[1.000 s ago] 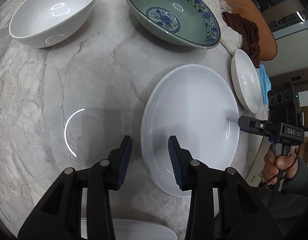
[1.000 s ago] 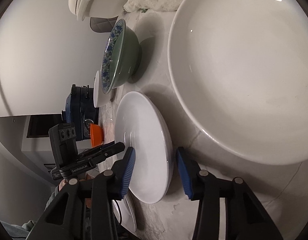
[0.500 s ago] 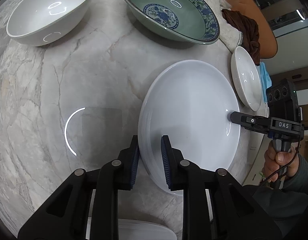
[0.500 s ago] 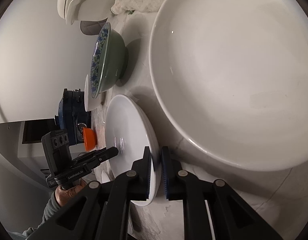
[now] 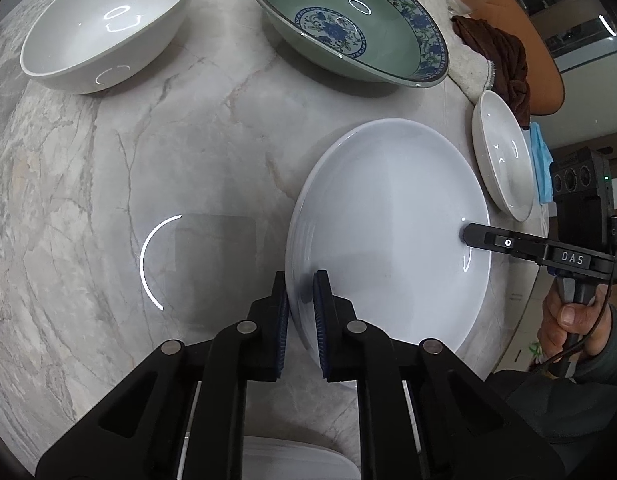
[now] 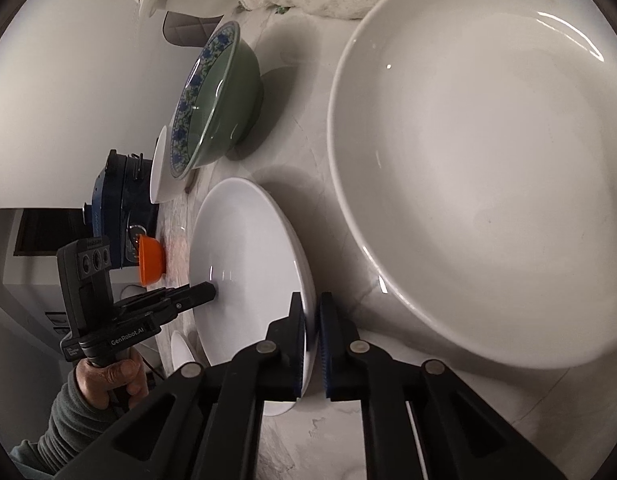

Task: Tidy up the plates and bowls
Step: 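Close both grippers on that plate rim and lift it, then carry the held plate over the first plate and lower it on top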

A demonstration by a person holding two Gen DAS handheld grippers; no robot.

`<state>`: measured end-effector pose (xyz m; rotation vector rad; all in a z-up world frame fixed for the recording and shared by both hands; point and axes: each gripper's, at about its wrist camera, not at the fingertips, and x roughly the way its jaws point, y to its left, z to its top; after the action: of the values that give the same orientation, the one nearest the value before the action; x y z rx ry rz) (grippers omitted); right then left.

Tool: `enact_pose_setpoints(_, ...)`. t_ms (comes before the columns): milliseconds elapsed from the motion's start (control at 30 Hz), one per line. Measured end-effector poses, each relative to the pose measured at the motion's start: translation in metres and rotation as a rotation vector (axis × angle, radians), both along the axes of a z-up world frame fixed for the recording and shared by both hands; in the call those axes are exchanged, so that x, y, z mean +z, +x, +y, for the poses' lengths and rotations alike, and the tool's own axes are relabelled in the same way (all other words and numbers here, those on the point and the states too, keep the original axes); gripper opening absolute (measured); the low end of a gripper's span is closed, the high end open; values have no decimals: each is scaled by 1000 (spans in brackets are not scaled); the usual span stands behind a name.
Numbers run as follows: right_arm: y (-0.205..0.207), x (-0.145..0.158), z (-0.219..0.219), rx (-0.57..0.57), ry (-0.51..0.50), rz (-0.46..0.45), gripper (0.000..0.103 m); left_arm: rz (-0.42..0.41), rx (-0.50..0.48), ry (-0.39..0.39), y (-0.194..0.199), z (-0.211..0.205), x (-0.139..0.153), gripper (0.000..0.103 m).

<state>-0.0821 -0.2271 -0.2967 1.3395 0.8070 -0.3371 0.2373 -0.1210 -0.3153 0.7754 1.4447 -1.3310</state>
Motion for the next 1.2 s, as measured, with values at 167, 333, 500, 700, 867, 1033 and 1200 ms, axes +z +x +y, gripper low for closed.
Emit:
enact_pose_setpoints(167, 2, 2, 3, 6, -9, 17, 8, -2, 38, -7, 0, 2, 2, 9)
enact_pose_setpoints(333, 1, 5, 4, 14, -17, 23, 8, -2, 41, -6, 1, 6, 3, 9)
enact_pose_setpoints(500, 3, 11, 4, 18, -25, 26, 8, -1, 48, -14, 0, 13, 10, 9)
enact_pose_setpoints(700, 7, 22, 4, 23, -38, 30, 8, 1, 62, -36, -3, 23, 26, 9)
enact_pose_setpoints(867, 11, 40, 8, 50, -58, 22, 8, 5, 104, -60, 0, 41, 45, 9)
enact_pose_setpoints(1033, 27, 62, 18, 98, -76, 1, 8, -6, 165, -93, 9, 74, 73, 9)
enact_pose_setpoints(1200, 55, 85, 37, 185, -94, -34, 8, -23, 259, -125, 27, 126, 101, 9)
